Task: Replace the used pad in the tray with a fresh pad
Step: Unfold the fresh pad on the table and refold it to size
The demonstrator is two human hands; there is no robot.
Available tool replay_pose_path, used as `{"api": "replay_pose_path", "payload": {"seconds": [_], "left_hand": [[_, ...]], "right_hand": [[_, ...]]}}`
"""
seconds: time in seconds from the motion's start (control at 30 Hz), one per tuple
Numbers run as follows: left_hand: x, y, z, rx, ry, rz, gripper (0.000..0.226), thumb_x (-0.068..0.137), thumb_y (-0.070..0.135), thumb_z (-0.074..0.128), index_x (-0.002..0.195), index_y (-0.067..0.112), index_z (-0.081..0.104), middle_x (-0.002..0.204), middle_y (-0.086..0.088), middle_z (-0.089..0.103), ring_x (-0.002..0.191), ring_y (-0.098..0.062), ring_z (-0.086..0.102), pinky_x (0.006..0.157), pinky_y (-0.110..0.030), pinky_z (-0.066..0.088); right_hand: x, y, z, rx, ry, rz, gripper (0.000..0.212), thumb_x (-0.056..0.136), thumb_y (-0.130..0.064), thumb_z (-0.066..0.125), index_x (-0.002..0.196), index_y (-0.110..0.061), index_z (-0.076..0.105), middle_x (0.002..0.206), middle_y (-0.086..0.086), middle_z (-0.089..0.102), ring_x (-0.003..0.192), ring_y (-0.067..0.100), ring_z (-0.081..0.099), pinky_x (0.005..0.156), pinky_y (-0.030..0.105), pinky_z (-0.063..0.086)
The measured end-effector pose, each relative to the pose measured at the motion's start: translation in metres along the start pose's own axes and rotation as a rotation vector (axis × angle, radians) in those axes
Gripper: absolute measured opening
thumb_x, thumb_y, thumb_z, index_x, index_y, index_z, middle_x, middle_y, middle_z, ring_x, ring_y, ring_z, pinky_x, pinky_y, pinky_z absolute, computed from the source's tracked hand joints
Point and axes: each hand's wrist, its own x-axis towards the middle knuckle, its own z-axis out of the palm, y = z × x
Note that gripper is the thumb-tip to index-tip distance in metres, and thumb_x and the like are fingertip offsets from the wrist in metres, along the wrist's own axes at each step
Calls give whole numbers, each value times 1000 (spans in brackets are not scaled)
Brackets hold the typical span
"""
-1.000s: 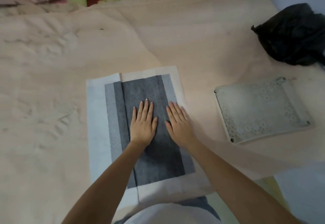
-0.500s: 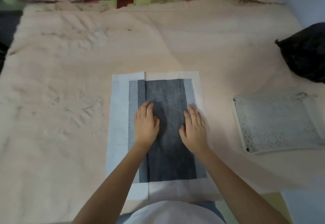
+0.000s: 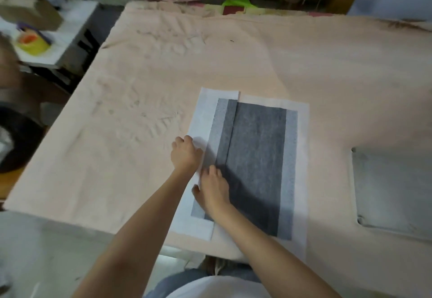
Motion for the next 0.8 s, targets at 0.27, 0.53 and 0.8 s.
{"api": "replay_pose_path", "payload": {"seconds": [0.27,0.53,0.8], "left_hand": [[3,3,-11,-147,-195,-55,50,90,26,60,128,2,39,131,-18,35,107,-39,55,86,-41,47],[26,-1,-13,-408,-400,-14,16,88,21,60,81,9,51,75,-8,50,79,-26,52,68,-32,42],[55,-11,-36,-568,-665,117,37,82,14,71,63,13,40,61,-6,43,51,-17,42,47,-22,36]], "right_hand": [[-1,-14,12,-81,44,102,43,94,-44,47,122,-10,49,122,9,47,113,23,44,89,33,41],[10,-42,15,-114,86,323,62,89,-61,43,125,-11,46,124,10,47,113,25,45,92,37,40],[20,-77,17,-224,52,499,50,96,-36,44,134,-5,36,136,17,39,119,28,44,97,38,39]]}}
